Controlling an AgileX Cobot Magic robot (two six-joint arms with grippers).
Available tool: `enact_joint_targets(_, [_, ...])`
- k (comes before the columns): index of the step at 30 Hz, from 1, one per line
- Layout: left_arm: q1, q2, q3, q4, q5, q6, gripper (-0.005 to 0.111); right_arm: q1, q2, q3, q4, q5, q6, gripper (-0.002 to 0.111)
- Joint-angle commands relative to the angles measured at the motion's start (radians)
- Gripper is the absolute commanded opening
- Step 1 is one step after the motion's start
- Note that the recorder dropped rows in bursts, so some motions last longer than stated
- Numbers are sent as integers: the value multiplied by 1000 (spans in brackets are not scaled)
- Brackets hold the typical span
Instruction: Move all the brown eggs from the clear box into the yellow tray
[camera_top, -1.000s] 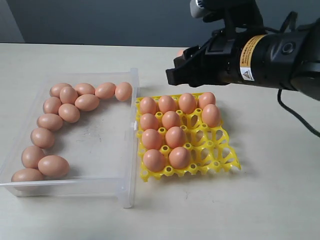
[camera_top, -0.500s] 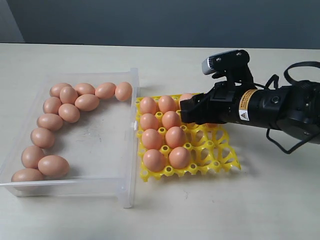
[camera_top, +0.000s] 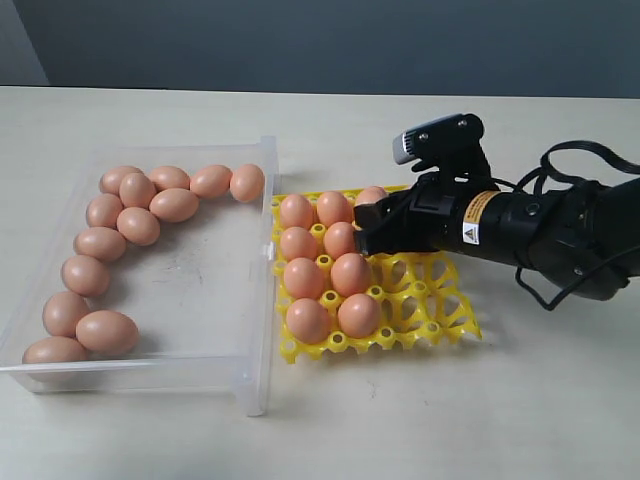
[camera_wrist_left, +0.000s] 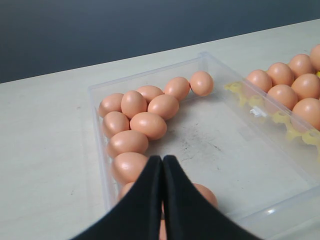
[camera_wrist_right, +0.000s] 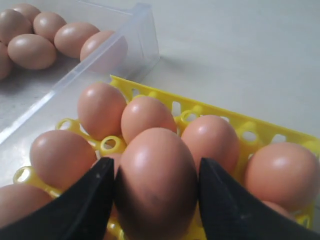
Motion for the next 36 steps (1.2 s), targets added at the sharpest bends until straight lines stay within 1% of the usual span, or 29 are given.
enact_joint_targets(1, [-1,-5,4,0,-10,-3,0,-5,11,-2,14,-19,-22,-1])
enact_joint_targets(11, [-1,-5,4,0,-10,-3,0,-5,56,-2,44,-22,-41,-1])
enact_joint_targets(14, [-1,-5,4,0,-10,-3,0,-5,56,-2,76,-22,-91,1])
enact_joint_targets(17, [-1,-5,4,0,-10,-3,0,-5,56,-2,78,-22,-120,14])
enact_joint_targets(19, [-1,-5,4,0,-10,-3,0,-5,56,-2,78,-22,-122,28])
enact_joint_targets(21, [-1,-5,4,0,-10,-3,0,-5,56,-2,78,-22,-122,39])
enact_joint_targets(23, [-1,-5,4,0,-10,-3,0,-5,56,-2,78,-22,-122,46])
enact_joint_targets(34, [-1,-5,4,0,-10,-3,0,-5,56,-2,90,-22,-126,46])
enact_joint_targets(36, [-1,-5,4,0,-10,-3,0,-5,56,-2,105,-22,-126,49])
